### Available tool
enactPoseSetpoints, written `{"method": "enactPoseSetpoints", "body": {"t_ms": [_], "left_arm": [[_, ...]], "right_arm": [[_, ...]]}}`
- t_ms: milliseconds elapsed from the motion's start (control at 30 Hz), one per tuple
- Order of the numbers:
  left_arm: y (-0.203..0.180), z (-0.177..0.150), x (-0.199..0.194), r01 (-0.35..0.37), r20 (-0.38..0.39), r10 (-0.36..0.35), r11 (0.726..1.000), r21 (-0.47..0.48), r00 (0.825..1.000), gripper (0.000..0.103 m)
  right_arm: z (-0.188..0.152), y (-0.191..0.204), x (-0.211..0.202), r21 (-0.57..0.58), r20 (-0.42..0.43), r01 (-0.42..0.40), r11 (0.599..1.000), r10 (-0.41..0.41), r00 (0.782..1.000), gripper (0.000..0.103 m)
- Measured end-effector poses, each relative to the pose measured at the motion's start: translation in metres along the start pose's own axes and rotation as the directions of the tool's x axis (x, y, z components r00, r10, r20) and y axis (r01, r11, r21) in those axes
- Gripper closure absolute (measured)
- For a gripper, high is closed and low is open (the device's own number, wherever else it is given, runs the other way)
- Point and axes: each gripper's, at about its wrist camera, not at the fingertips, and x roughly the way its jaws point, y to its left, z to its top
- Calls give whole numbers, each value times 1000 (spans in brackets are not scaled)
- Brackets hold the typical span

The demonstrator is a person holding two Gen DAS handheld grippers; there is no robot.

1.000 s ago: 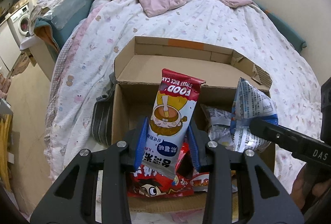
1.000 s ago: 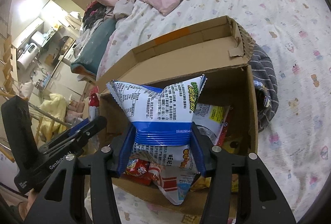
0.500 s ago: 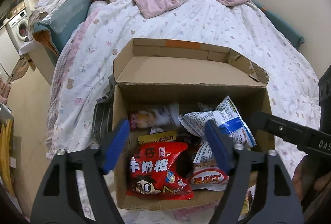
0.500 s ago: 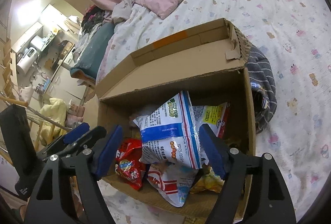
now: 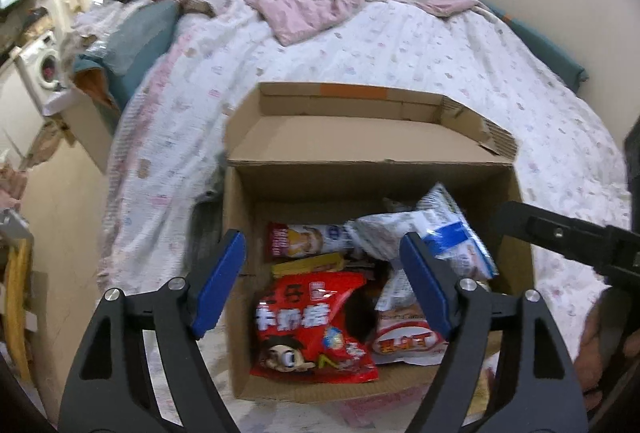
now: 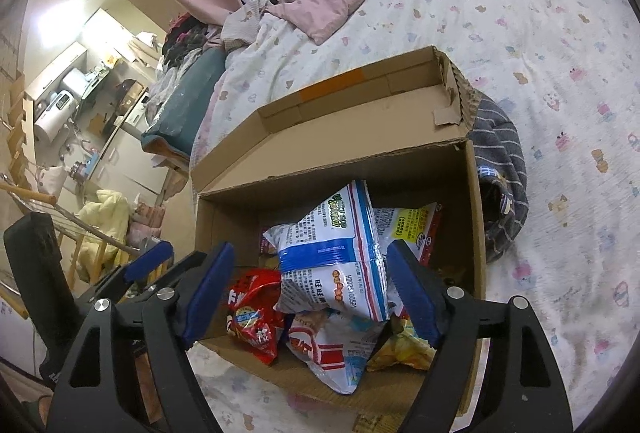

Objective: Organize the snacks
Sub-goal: 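Move both open tools back toward the remaining snacks on the duvet, then grasp the white-brown bar with the right tool while the left tool grasps the tan bar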

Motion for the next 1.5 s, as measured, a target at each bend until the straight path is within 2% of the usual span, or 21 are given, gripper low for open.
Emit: {"method": "enactPoseSetpoints", "body": {"t_ms": [100, 200, 300, 367, 467, 567, 700, 933, 1067, 1100, 1167, 1233, 1333, 1500], "left_arm": [[7, 0, -8, -23, 15, 24, 999, -40, 1000, 26], [16, -2, -19, -7, 25, 10, 996, -92, 1000, 24], [20, -3, -29, -27, 22, 29, 995, -92, 999, 23], [23, -4, -38, -40, 35, 44, 995, -90, 998, 22], [27, -8, -56, -50, 70, 57, 994, -96, 996, 11], [30, -19, -72, -76, 99, 88, 990, -115, 991, 9], [33, -39, -75, -99, 70, 108, 988, -120, 992, 9], [34, -74, -71, -13, 6, 14, 992, -124, 1000, 9], [40, -85, -77, 49, 8, -49, 973, -225, 999, 9], [38, -85, -79, 19, 12, -16, 974, -228, 1000, 9], [32, -84, -82, -4, 35, 11, 982, -189, 999, 8], [23, -83, -84, -16, 42, 23, 988, -156, 999, 0], [15, -86, -83, -34, 33, 39, 990, -138, 999, 0], [-2, -90, -73, -9, 8, 10, 997, -80, 1000, 0]], "right_arm": [[-4, 2, -6, -6, 2, 6, 1000, -6, 1000, 22], [-10, 5, -16, -9, 13, -4, 1000, 4, 1000, 22], [-15, 11, -27, -32, 34, 6, 999, -5, 999, 14], [-19, 16, -36, -58, 55, 25, 998, -22, 998, 13], [-26, 19, -47, -74, 65, 22, 997, -17, 998, 8], [-41, 19, -54, -83, 52, 13, 996, -9, 999, 6], [-63, 16, -62, -89, 35, 28, 996, -25, 999, 3], [-93, 0, -78, -36, 44, 86, 996, -84, 995, 3], [-106, -9, -89, -3, 55, 143, 990, -143, 988, 0], [-108, -11, -91, -4, 61, 157, 988, -156, 986, 0], [-114, -15, -97, -3, 65, 177, 984, -177, 982, 0], [-118, -20, -103, 6, 66, 189, 982, -189, 980, 0], [-123, -30, -111, 13, 64, 219, 976, -219, 974, 0], [-133, -49, -115, 30, 37, 299, 954, -300, 953, 0]]}}
